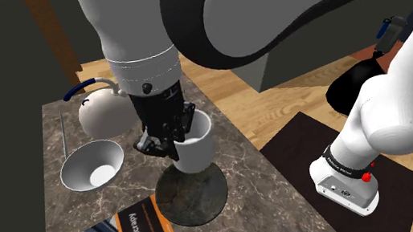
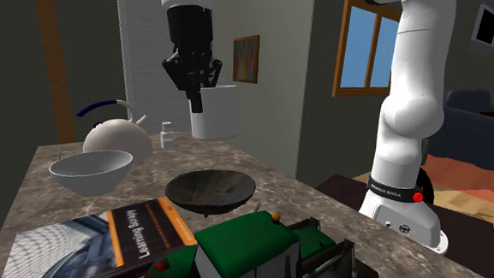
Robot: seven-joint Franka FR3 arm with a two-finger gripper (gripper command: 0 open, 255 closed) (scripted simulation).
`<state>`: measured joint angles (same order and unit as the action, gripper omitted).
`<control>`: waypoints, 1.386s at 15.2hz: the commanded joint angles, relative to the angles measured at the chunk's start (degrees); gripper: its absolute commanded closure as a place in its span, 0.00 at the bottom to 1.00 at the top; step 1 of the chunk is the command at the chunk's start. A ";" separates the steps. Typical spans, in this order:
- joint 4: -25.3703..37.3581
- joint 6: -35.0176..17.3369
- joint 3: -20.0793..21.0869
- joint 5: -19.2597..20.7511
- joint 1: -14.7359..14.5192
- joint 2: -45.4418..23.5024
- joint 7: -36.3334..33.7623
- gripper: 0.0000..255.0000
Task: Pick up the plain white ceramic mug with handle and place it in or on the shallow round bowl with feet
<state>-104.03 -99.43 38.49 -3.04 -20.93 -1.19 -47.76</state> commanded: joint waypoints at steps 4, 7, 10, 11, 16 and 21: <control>0.42 -1.87 1.48 1.43 -1.79 -2.70 -3.67 1.00; -1.55 -4.12 1.48 1.65 -1.84 -3.06 -3.71 1.00; -3.39 -6.35 1.48 1.96 -1.92 -3.55 -3.83 1.00; -3.98 -7.09 1.48 2.08 -1.95 -3.75 -3.88 1.00; -6.72 -10.77 1.44 2.86 -2.14 -4.95 -4.26 1.00; -8.13 -12.83 1.38 3.42 -2.29 -5.78 -4.56 1.00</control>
<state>-112.07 -112.08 39.87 0.33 -23.19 -6.91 -52.27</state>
